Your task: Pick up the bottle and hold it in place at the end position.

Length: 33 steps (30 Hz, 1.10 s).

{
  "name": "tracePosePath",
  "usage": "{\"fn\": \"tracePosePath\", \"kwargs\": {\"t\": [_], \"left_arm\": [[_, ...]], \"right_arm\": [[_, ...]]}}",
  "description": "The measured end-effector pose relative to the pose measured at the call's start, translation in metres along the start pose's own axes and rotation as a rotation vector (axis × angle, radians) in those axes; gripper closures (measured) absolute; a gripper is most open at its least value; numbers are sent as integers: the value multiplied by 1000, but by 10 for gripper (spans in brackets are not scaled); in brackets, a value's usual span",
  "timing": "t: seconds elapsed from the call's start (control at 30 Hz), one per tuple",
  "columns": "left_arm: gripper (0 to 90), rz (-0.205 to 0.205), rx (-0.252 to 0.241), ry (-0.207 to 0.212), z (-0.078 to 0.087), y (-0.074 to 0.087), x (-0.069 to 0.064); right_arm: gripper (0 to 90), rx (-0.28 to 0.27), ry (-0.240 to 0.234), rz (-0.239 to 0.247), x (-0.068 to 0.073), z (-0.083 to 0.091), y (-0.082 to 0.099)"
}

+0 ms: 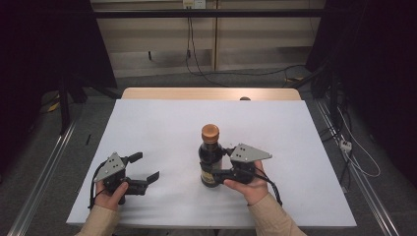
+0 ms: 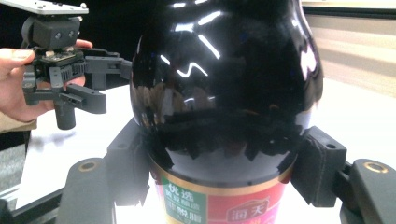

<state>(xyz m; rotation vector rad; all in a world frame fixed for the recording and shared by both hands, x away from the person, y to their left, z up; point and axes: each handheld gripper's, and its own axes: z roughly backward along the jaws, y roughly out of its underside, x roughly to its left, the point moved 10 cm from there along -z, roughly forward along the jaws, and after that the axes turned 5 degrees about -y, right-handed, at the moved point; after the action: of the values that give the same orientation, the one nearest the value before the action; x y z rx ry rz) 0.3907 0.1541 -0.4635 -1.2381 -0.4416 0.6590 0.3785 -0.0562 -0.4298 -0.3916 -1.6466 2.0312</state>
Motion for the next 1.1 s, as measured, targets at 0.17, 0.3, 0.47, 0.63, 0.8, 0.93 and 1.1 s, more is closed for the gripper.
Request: {"fn": "tracePosePath", "kwargs": {"t": [0.17, 0.3, 0.47, 0.63, 0.8, 0.93, 1.1], "left_arm": [[47, 1, -1, -2, 1, 0, 1], [47, 2, -5, 2, 1, 0, 0], [47, 5, -6, 8, 0, -1, 0], [48, 7, -10, 8, 0, -1, 0], [48, 3, -10, 9, 0, -1, 0], [47, 1, -9, 9, 0, -1, 0], [47, 0, -10, 8, 0, -2, -1]], "right_arm": [[310, 4, 10, 8, -2, -3, -2], [310, -10, 17, -14, -8, -2, -4], [310, -5, 43, -4, -17, -2, -9], [310, -12, 53, -11, -23, -2, -12], [310, -8, 63, -19, -30, -4, -12], [310, -3, 74, -4, -35, -4, -16], [310, -12, 90, 1, -42, -6, -23]]}}
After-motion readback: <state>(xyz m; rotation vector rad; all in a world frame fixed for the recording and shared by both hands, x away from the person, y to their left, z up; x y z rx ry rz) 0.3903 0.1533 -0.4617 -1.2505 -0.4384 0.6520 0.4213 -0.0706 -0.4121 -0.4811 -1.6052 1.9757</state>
